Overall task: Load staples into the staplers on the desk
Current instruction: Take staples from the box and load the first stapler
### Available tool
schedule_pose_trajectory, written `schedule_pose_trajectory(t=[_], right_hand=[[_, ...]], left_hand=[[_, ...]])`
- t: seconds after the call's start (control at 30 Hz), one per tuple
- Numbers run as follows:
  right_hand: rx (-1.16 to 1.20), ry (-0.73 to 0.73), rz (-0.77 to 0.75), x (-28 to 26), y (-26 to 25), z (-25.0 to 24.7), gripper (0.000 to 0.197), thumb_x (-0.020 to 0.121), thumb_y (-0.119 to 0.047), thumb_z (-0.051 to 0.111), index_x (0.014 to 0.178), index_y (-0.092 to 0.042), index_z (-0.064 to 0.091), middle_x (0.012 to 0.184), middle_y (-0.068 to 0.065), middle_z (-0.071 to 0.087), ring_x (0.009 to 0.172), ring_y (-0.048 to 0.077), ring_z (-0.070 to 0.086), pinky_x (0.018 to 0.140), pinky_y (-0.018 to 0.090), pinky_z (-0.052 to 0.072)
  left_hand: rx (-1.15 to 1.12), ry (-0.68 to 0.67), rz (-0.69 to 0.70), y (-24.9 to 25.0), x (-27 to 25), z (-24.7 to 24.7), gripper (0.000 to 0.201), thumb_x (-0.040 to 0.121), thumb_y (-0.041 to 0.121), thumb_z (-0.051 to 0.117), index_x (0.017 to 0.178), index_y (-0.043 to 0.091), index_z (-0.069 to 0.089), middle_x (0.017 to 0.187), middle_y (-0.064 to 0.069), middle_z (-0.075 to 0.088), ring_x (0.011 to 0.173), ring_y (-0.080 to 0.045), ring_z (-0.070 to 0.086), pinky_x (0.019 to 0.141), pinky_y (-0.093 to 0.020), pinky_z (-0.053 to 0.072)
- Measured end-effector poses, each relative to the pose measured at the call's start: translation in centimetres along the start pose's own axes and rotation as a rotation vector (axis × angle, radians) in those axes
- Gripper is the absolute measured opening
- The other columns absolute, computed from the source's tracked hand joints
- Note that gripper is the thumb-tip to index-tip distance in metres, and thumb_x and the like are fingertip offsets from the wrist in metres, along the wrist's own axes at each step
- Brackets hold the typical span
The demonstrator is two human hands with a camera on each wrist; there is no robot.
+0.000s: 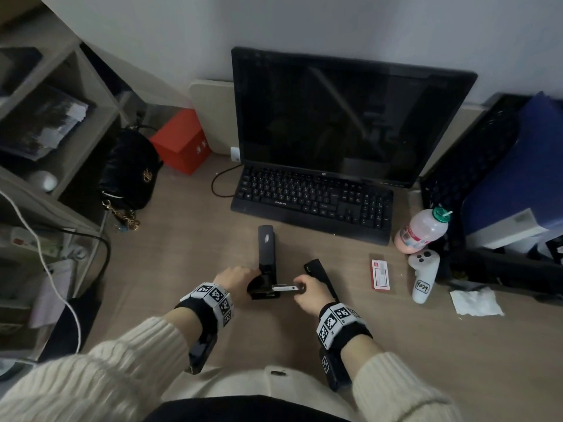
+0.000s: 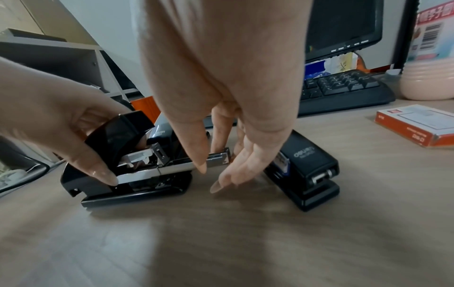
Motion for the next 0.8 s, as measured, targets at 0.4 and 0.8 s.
schedule_pose_trajectory(t=[0.4, 0.8], right_hand=[[-0.218, 0.136, 0.001, -0.2, -0.6, -1.4, 0.026, 0.089, -0.014, 0.058, 0.111, -0.023, 0.068, 0.111, 0.007, 0.068, 0.103, 0.028, 0.064, 0.085, 0.033, 0.053], [-0.334, 0.152, 0.038, -0.4, -0.5, -1.7, 0.02, 0.089, -0.014, 0.06, 0.102, -0.022, 0.073, 0.104, 0.007, 0.07, 0.099, 0.029, 0.065, 0.08, 0.033, 0.054]], left_hand=[[0.008, 0.004, 0.055, 0.8, -0.2, -0.5, 0.038, 0.084, 0.029, 0.065, 0.121, 0.022, 0.057, 0.12, -0.006, 0.064, 0.11, -0.03, 0.06, 0.088, -0.038, 0.05], [0.002, -0.022, 0.042, 1.0, -0.6, -0.8, 0.038, 0.084, 0.032, 0.065, 0.121, 0.029, 0.057, 0.122, -0.001, 0.061, 0.112, -0.026, 0.059, 0.083, -0.037, 0.051]])
Point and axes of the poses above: each hand's wrist, its own x-axis towards the middle knuckle, its own z-axis out of the palm, y = z × x, the point moved 10 cm from there along x, towards the middle knuckle
